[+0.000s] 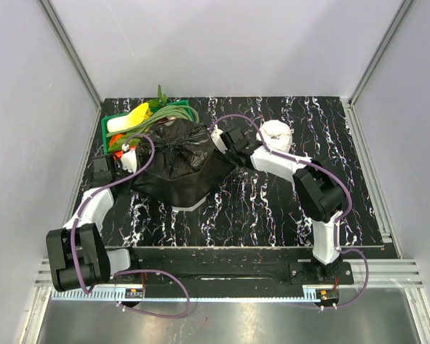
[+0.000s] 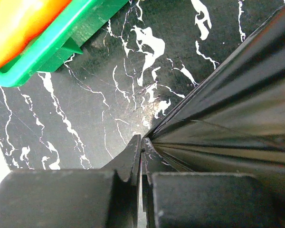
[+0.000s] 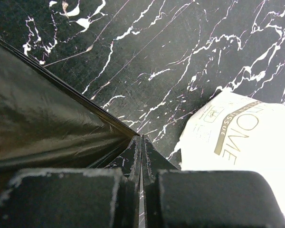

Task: Put the trash bags into the trash bin
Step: Place the trash bag in the trash bin.

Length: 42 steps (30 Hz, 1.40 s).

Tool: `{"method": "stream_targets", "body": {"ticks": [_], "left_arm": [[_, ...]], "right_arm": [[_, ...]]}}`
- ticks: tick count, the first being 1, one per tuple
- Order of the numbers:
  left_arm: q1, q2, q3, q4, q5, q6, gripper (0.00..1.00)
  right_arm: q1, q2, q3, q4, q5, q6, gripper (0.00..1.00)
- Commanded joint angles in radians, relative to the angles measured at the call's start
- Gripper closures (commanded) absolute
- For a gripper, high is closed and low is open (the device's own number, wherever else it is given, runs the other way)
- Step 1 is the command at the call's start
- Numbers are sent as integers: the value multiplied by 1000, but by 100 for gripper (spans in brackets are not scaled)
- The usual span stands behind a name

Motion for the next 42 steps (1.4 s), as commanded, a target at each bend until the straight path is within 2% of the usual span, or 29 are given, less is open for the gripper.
{"method": "stream_targets", "body": {"ticks": [1, 34, 39, 42], "left_arm": [[18, 20, -29, 51, -157, 50, 100], [32, 33, -106, 137, -203, 89, 100], [40, -16, -74, 75, -146, 53, 100], [41, -79, -28, 2, -82, 23, 100]], "right_arm": [[-32, 18, -23, -4, 155, -45, 98], [-52, 10, -109, 45, 207, -85, 98], [-53, -14, -112, 44, 195, -82, 96], [-64, -43, -73, -22, 126, -28, 93]]}}
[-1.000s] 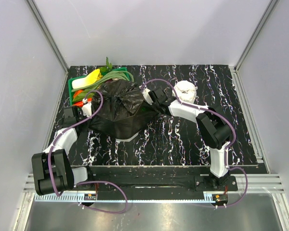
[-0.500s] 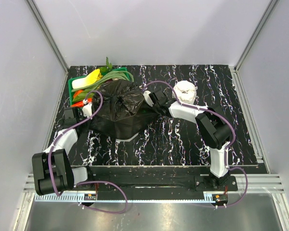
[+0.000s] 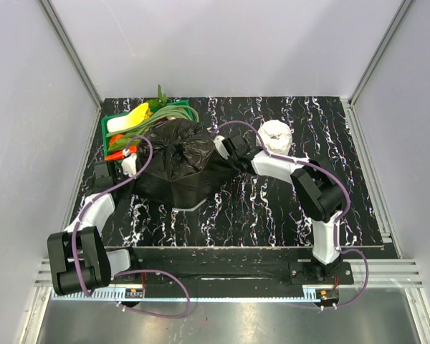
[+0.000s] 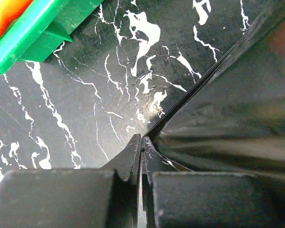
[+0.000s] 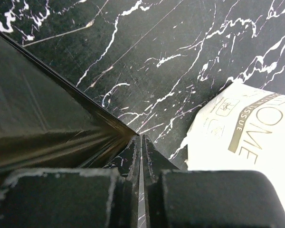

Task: Put the trash bags into the trash bin
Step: Place the trash bag in the trash bin.

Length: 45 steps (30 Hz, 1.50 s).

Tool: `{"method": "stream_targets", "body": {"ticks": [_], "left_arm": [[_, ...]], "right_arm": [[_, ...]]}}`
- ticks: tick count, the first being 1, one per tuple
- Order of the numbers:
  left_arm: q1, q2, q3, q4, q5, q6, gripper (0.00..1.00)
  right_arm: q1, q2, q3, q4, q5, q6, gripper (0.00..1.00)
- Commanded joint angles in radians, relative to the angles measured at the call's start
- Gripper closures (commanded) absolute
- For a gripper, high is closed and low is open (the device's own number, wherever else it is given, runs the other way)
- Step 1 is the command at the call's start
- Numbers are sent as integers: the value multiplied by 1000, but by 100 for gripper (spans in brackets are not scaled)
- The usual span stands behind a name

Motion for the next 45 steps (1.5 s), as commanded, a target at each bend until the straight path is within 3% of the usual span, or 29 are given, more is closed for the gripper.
{"method": "stream_targets", "body": {"ticks": [1, 5, 12, 16, 18, 21, 24, 28, 34, 37, 42, 45], "left_arm": [[40, -96, 75, -112, -56, -2, 96], [44, -145, 140, -202, 9, -31, 80], [67, -188, 190, -258, 79, -68, 46], [113, -206, 228, -291, 157, -83, 32], [136, -219, 253, -308, 202, -96, 30], [155, -243, 307, -348, 271, -116, 28], [159, -271, 365, -368, 326, -160, 27], [162, -299, 469, -389, 365, -220, 25], [146, -262, 724, -518, 582, -268, 21], [57, -237, 820, -560, 587, -274, 21], [-123, -190, 916, -574, 552, -280, 20], [-250, -139, 937, -600, 457, -242, 20]], "right_arm": [[-66, -55, 33, -129, 72, 26, 92], [-69, -95, 57, -172, 9, 59, 81], [-72, -161, 93, -238, -103, 98, 51], [-72, -187, 102, -252, -141, 104, 44], [-75, -204, 100, -253, -169, 116, 34], [-83, -233, 107, -264, -212, 142, 31], [-91, -271, 113, -270, -249, 164, 18], [-97, -316, 146, -301, -275, 179, 15], [-115, -374, 224, -338, -266, 188, 14], [-117, -400, 312, -373, -299, 190, 15], [-115, -368, 572, -522, -581, 217, 15], [-94, -310, 715, -606, -701, 221, 17]]}}
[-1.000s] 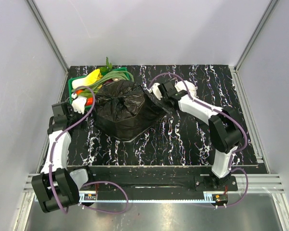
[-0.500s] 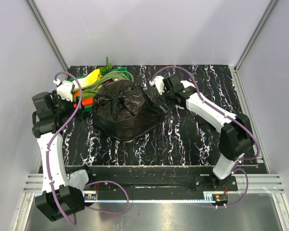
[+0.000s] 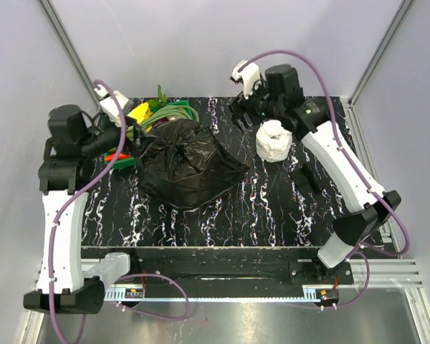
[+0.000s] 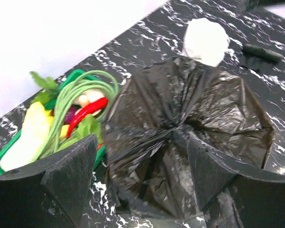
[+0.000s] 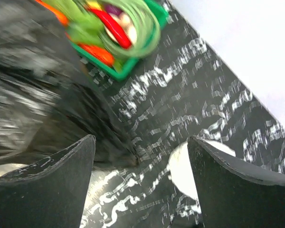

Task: Put the trash bags into the trash bin
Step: Place the trash bag in the trash bin.

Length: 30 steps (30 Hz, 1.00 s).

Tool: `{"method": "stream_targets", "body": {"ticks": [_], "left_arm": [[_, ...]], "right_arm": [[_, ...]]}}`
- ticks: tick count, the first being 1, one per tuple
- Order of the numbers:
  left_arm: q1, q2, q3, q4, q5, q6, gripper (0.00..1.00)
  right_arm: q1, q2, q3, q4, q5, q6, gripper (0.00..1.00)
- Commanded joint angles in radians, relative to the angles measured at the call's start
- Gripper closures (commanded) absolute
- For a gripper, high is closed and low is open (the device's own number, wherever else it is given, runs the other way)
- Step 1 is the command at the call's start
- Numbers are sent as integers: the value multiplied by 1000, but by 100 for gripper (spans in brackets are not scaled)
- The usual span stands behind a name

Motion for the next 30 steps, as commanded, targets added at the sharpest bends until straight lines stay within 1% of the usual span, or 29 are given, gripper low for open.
{"method": "stream_targets", "body": {"ticks": [1, 4, 8, 10, 14, 21, 30], "left_arm": [[-148, 74, 44, -47, -90, 36, 20], [-221, 104, 23, -47, -153, 67, 21], [-316, 157, -3, -49, -240, 90, 22], [-366, 182, -5, -55, -314, 114, 23], [-421, 226, 3, -98, -389, 146, 24], [-472, 277, -19, -129, -506, 178, 24], [-487, 391, -28, -147, -535, 218, 21]], "right_arm": [[33, 44, 206, -138, -257, 21, 17], [63, 97, 279, -167, -296, 29, 18], [82, 125, 317, -172, -261, 38, 19], [83, 116, 299, -159, -236, 29, 19], [82, 85, 232, -141, -152, 18, 19], [82, 38, 138, -109, -87, 1, 18], [60, 19, 78, -89, -35, 20, 17]]}}
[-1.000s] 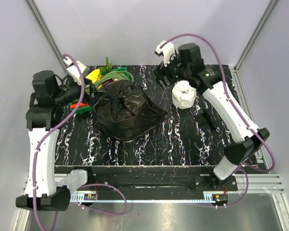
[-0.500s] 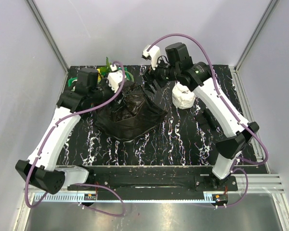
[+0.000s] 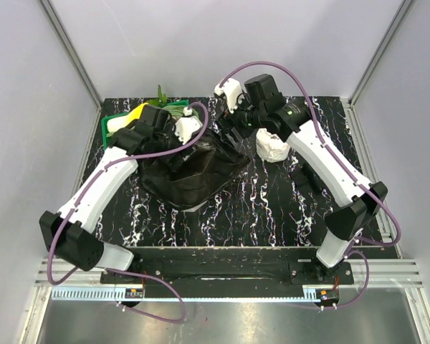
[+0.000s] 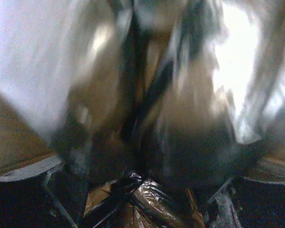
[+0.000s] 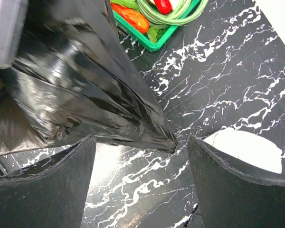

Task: Put the trash bags into the trash bin
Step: Place the trash bag in the trash bin.

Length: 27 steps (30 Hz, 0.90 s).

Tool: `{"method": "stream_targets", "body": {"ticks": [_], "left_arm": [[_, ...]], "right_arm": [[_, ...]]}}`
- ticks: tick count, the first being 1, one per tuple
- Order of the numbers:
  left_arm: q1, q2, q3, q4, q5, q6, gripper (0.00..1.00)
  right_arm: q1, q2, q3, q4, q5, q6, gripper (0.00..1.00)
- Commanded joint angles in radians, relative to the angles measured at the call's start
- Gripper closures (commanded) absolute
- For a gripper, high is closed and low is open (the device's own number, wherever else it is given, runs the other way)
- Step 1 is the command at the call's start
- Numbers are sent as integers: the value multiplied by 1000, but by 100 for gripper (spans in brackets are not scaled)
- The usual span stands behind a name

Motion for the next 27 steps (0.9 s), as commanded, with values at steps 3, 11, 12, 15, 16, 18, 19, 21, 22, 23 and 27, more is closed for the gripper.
{"method": "stream_targets", "body": {"ticks": [3, 11, 12, 15, 16, 18, 19, 21, 22, 23, 27], "left_arm": [[-12, 56, -9, 2, -59, 36, 21], [-32, 88, -57, 37, -88, 49, 13], [-33, 96, -63, 43, -93, 50, 12], [-35, 113, -78, 66, -113, 58, 9], [-36, 121, -84, 75, -118, 61, 8], [-36, 133, -92, 81, -121, 66, 7], [-38, 137, -95, 83, -125, 66, 6], [-38, 142, -110, 103, -133, 70, 4], [-38, 141, -124, 114, -134, 70, 3], [-38, 141, -135, 126, -133, 73, 2], [-38, 141, -159, 149, -133, 75, 1]], "right_arm": [[-31, -73, -34, 51, 56, 6, 17], [-44, -99, -85, 68, 58, 5, 17], [-46, -99, -94, 70, 58, 5, 17], [-47, -108, -116, 74, 59, 5, 16], [-49, -110, -122, 74, 59, 5, 16], [-49, -110, -131, 77, 58, 3, 16], [-49, -113, -137, 77, 56, 5, 16], [-51, -118, -148, 77, 53, 3, 16], [-49, -119, -154, 79, 53, 3, 16], [-51, -121, -158, 79, 50, 3, 16], [-49, -124, -177, 83, 52, 3, 16]]}}
